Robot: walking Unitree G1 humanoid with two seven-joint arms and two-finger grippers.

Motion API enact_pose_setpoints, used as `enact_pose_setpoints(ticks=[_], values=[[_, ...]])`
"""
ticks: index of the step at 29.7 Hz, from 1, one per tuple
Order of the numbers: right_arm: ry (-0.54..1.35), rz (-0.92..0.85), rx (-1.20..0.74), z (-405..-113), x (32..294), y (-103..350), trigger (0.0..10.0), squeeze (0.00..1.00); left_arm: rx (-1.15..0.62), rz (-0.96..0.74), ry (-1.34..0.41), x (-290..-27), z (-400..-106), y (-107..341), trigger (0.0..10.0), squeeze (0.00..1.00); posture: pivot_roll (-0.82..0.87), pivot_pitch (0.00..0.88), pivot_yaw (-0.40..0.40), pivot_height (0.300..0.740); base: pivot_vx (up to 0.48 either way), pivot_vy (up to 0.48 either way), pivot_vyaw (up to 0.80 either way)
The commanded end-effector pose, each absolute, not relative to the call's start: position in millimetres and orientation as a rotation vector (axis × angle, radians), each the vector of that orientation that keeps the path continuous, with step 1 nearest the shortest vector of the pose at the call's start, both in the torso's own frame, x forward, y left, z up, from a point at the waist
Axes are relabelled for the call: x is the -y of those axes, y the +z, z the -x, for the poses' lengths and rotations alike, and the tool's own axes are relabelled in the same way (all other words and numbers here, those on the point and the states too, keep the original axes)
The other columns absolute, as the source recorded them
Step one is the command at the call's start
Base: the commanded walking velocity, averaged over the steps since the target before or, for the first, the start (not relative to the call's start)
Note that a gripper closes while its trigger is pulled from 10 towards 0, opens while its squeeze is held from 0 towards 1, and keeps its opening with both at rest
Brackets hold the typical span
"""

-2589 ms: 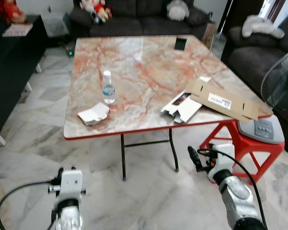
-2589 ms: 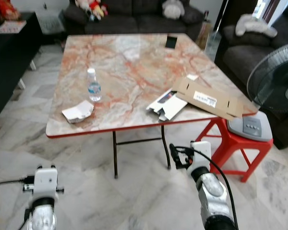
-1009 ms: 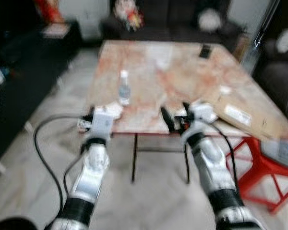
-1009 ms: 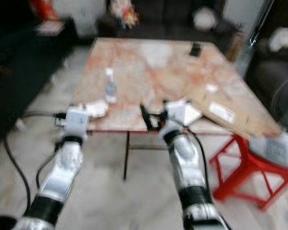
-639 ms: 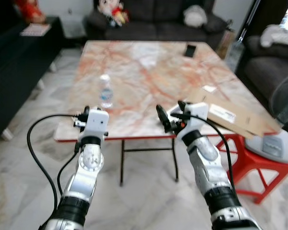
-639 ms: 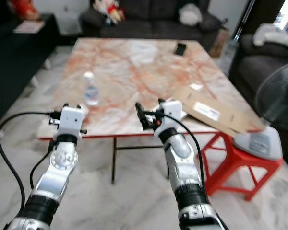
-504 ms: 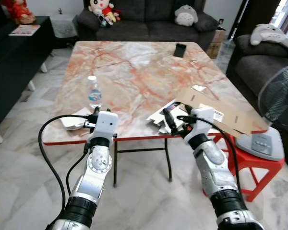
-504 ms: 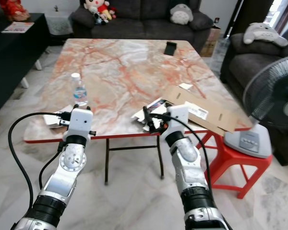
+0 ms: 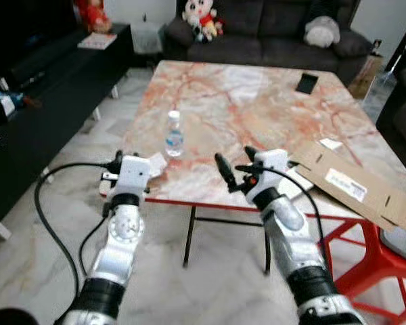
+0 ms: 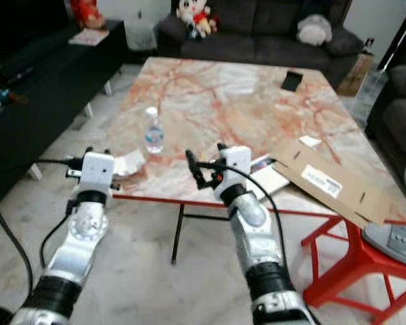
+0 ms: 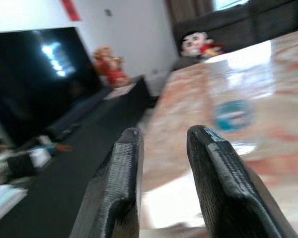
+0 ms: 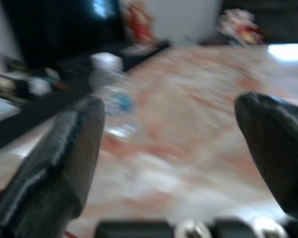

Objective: Picking trash to rubbish bin

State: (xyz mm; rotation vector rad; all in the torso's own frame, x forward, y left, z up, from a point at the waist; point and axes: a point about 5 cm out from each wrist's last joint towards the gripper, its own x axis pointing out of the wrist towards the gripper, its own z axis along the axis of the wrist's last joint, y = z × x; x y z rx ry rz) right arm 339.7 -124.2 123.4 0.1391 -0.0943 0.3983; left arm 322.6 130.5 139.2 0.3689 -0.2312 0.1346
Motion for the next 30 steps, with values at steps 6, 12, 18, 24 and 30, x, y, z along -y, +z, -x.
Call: enact_pose_setpoints(ticks=[6,12,18,24,30], values=[[0.419,-0.154,0.116,-341.3,116.1,130.7,10.0,0.00,0.230,-0.376,0.160,-139.5,-323.2,141.3,10.0,0.00,0.00,0.046,-0.091,0.740,0.270,0.000,0.00],[0.424,-0.159,0.114,-341.4,115.7,130.8,10.0,0.00,0.228,-0.377,0.161,-139.7,-322.8,140.9,10.0,0.00,0.00,0.048,-0.091,0.740,0.271,0.000,0.00],[0.430,-0.161,0.111,-340.6,114.3,130.0,10.0,0.00,0.226,-0.375,0.162,-140.4,-322.6,140.6,10.0,0.00,0.00,0.048,-0.089,0.740,0.269,0.000,0.00],[0.430,-0.161,0.112,-340.7,114.9,130.3,10.0,0.00,0.223,-0.374,0.163,-140.4,-322.3,140.3,10.0,0.00,0.00,0.048,-0.089,0.740,0.278,0.000,0.00],[0.437,-0.162,0.109,-340.2,113.5,129.7,10.0,0.00,0.222,-0.374,0.163,-140.9,-322.3,140.2,10.0,0.00,0.00,0.048,-0.089,0.740,0.284,0.000,0.00]])
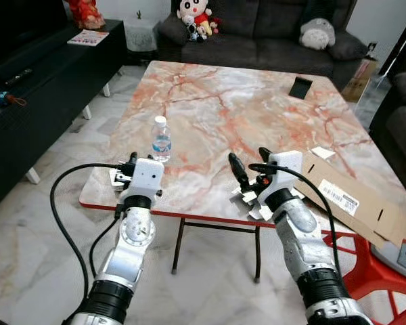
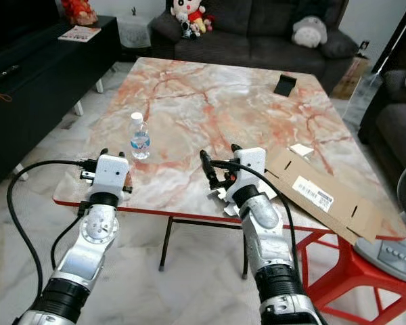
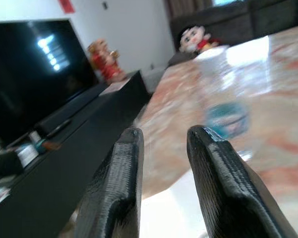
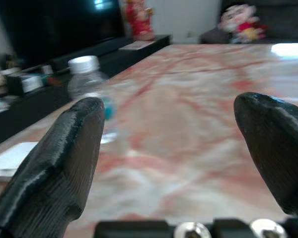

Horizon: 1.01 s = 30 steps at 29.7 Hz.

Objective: Picking trash to rubbish bin

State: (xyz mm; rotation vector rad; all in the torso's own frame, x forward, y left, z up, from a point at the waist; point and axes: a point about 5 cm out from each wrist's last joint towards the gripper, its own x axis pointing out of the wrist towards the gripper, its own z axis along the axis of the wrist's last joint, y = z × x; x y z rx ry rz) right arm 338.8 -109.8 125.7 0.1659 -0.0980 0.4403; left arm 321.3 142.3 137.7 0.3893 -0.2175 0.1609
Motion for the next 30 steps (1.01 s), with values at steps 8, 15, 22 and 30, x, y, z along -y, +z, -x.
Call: enact_pose_setpoints(ticks=[8,15,22,30], values=[[0.444,-0.161,0.106,-340,113,130,10.0,0.00,0.220,-0.374,0.163,-141,-322,140,10.0,0.00,0.00,0.049,-0.090,0.740,0.288,0.000,0.00],[0.457,-0.160,0.098,-340,112,128,10.0,0.00,0.220,-0.373,0.165,-142,-322,140,10.0,0.00,0.00,0.049,-0.091,0.740,0.297,0.000,0.00],[0.463,-0.158,0.095,-340,112,128,10.0,0.00,0.217,-0.388,0.161,-144,-323,139,10.0,0.00,0.00,0.048,-0.095,0.740,0.301,0.000,0.00],[0.473,-0.157,0.087,-339,112,126,10.0,0.00,0.188,-0.484,0.148,-158,-320,133,10.0,0.00,0.00,0.046,-0.092,0.740,0.100,0.000,0.00]])
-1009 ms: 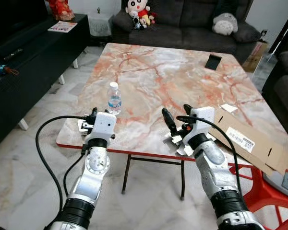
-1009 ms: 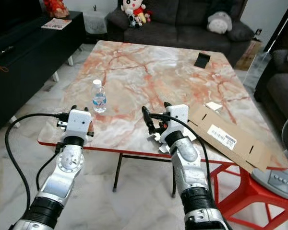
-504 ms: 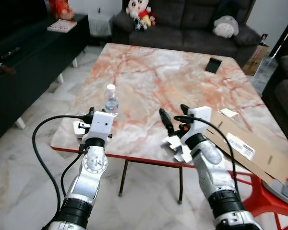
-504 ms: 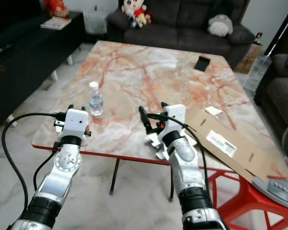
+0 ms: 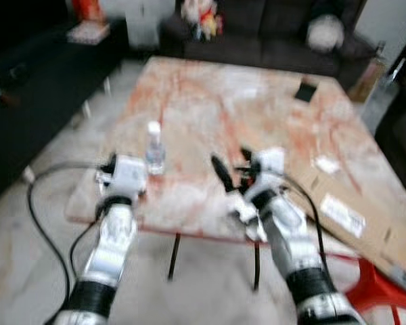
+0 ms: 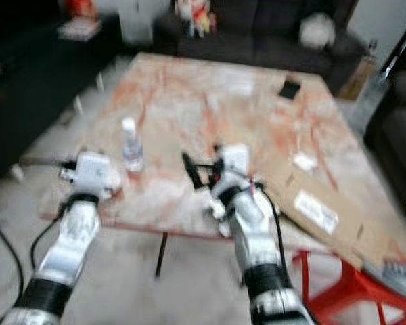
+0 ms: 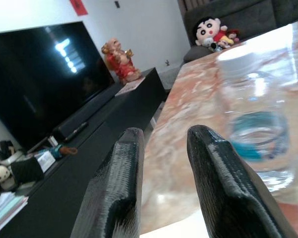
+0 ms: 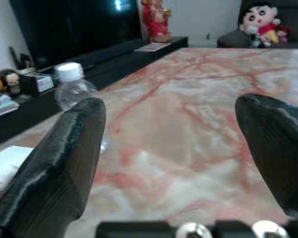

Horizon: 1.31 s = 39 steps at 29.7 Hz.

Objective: Picking trash to rubbish bin

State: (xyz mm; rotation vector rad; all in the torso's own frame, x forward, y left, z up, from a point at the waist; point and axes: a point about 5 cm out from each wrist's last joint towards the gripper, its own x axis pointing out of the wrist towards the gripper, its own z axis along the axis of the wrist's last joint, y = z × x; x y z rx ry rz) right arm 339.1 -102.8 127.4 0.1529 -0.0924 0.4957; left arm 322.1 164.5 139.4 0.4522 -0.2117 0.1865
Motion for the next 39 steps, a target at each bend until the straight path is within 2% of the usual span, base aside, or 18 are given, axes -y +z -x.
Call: enact_pose_setpoints(ticks=[1,4,5,6,17,18,34,39], values=[[0.473,-0.157,0.087,-339,112,126,10.0,0.00,0.188,-0.484,0.148,-158,-320,133,10.0,0.00,0.00,0.046,-0.092,0.740,0.000,0.000,0.00],[0.475,-0.157,0.085,-339,112,126,10.0,0.00,0.163,-0.535,0.147,-163,-317,128,10.0,0.00,0.00,0.046,-0.092,0.740,0.000,0.000,0.00],[0.477,-0.157,0.084,-339,111,126,10.0,0.00,0.161,-0.572,0.124,-163,-314,125,10.0,0.66,0.00,0.044,-0.091,0.740,0.000,0.000,0.00],[0.479,-0.157,0.083,-339,111,126,10.0,0.00,0.162,-0.607,0.100,-163,-313,124,10.0,1.00,0.00,0.044,-0.091,0.740,0.000,0.000,0.00],[0.501,-0.154,0.068,-338,108,122,10.0,0.00,0.121,-0.766,0.059,-167,-317,120,10.0,1.00,0.00,0.027,-0.098,0.740,0.000,0.000,0.00],[0.502,-0.154,0.068,-337,108,122,10.0,0.00,0.118,-0.784,0.040,-166,-319,120,10.0,0.00,0.00,0.025,-0.098,0.740,0.000,0.000,0.00],[0.524,-0.156,0.060,-335,107,120,10.0,0.00,-0.015,-0.919,-0.003,-173,-337,113,10.0,0.00,0.00,0.021,-0.105,0.740,0.000,0.000,0.00],[0.531,-0.157,0.058,-334,106,120,10.0,0.00,-0.006,-0.946,-0.032,-168,-343,118,10.0,0.00,0.00,0.033,-0.111,0.740,0.000,0.000,0.00]])
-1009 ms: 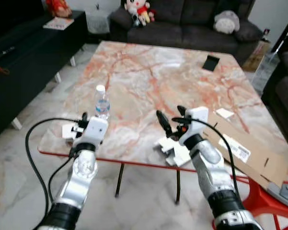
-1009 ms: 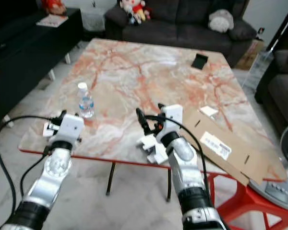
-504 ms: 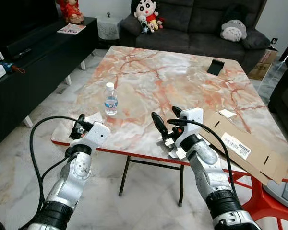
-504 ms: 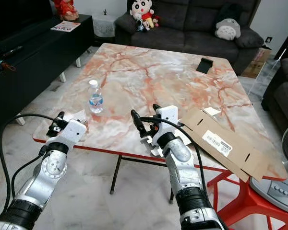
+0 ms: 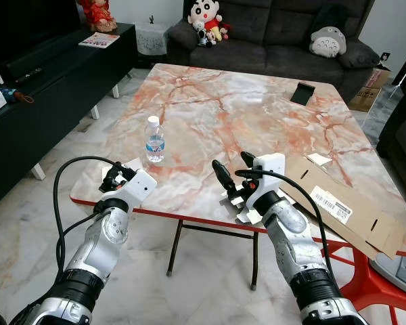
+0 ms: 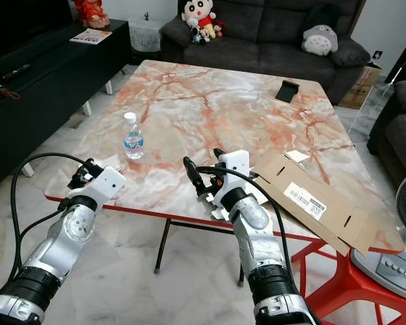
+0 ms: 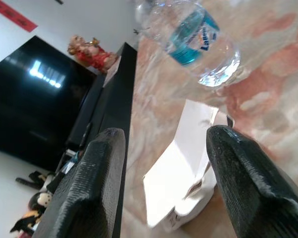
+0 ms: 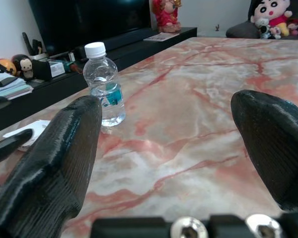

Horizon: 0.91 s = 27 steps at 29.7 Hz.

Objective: Picking trash to rubbish bin

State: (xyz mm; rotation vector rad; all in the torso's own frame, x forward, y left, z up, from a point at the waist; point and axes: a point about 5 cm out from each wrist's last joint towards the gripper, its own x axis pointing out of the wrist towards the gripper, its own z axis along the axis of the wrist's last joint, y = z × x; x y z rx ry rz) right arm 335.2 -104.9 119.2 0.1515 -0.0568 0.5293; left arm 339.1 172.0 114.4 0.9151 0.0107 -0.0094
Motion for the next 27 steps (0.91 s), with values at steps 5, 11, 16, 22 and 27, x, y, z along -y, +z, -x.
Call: enact_pose_setpoints(ticks=[5,11,16,22,27], values=[[0.533,-0.160,0.054,-333,106,120,10.0,0.00,-0.037,-0.978,-0.085,-165,-347,116,10.0,0.00,-0.01,0.054,-0.112,0.740,0.000,0.000,0.00],[0.535,-0.164,0.048,-332,106,119,10.0,0.00,-0.087,-1.014,-0.086,-168,-346,110,10.0,0.00,-0.01,0.065,-0.114,0.740,0.000,0.000,0.00],[0.539,-0.167,0.047,-332,106,119,10.0,0.00,-0.113,-1.016,-0.088,-169,-347,108,10.0,0.00,-0.01,0.069,-0.115,0.740,0.000,0.000,0.00],[0.541,-0.169,0.046,-332,106,120,10.0,0.00,-0.144,-1.059,-0.056,-172,-350,108,10.0,0.00,-0.01,0.070,-0.115,0.740,0.000,0.000,0.00],[0.538,-0.169,0.043,-331,107,119,10.0,0.00,-0.178,-1.087,-0.013,-178,-352,106,10.0,0.00,-0.01,0.070,-0.115,0.740,0.000,0.000,0.00]])
